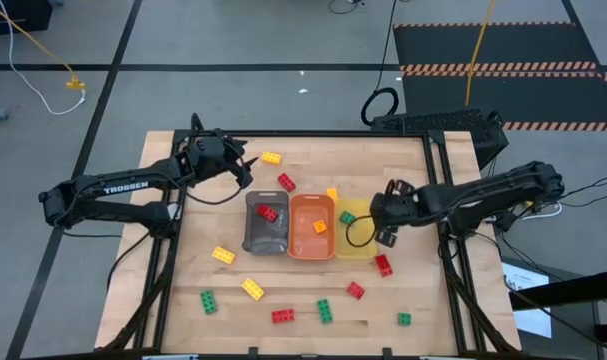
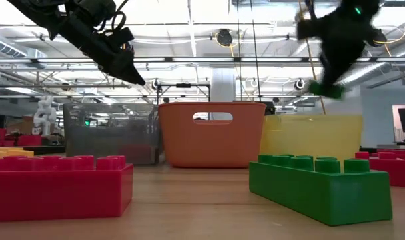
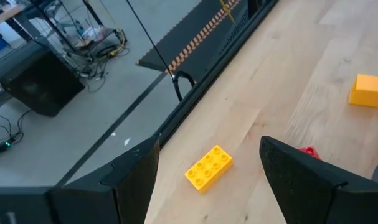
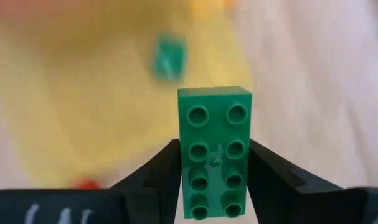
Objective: Sort & place blocks by color
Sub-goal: Put the green game piece into the yellow bin, then put the yellow game piece into the orange bin
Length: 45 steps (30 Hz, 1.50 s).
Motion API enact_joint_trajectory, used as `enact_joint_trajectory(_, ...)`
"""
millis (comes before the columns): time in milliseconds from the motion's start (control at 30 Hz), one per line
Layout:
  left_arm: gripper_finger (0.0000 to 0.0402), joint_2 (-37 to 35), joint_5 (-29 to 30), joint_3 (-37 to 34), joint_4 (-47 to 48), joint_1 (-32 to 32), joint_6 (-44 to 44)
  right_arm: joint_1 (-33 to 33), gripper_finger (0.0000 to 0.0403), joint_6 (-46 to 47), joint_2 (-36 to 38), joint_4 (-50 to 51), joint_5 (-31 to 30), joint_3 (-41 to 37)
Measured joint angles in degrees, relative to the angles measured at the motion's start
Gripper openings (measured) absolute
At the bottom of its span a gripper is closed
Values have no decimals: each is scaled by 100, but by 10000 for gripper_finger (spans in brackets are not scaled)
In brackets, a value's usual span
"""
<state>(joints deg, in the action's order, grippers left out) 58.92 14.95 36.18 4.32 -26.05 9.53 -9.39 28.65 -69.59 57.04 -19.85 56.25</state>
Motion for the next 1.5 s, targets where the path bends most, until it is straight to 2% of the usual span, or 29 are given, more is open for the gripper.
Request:
enact_joint_trajectory(100,278,0,6,0,-4,-1,-349,4,124,-460,61,-629,-292,309)
enact_joint_trajectory(267,278,0,6,0,-189,-1,-576,164,124,-1001,-15,-1426,-231,293)
enact_joint_trajectory(400,278,0,6,0,-266,-1,-617,366,133,-1122,-204,-1418,178,65)
enact_joint_trajectory(567,278,0,7,0,-249,-1,-595,517,133,-1119,-427,-1990,772,-455)
enact_joint_trajectory(633,278,0,5,0,-245,1,-533,535,138,-1116,-461,-2239,810,-593)
enact_joint_trajectory(1033,278,0,-250,0,238,3,-549,786,245,-1584,-369,-3017,761,-649)
enact_joint_trajectory(1200,278,0,-252,0,144,12,-469,874,257,-1698,-369,-3217,-260,-649)
enact_joint_trajectory(1400,278,0,-272,0,153,12,-796,870,244,-1935,-369,-3757,-2146,-649)
enact_joint_trajectory(1500,278,0,-278,0,145,59,-1029,871,237,-2217,-369,-4292,-2375,-649)
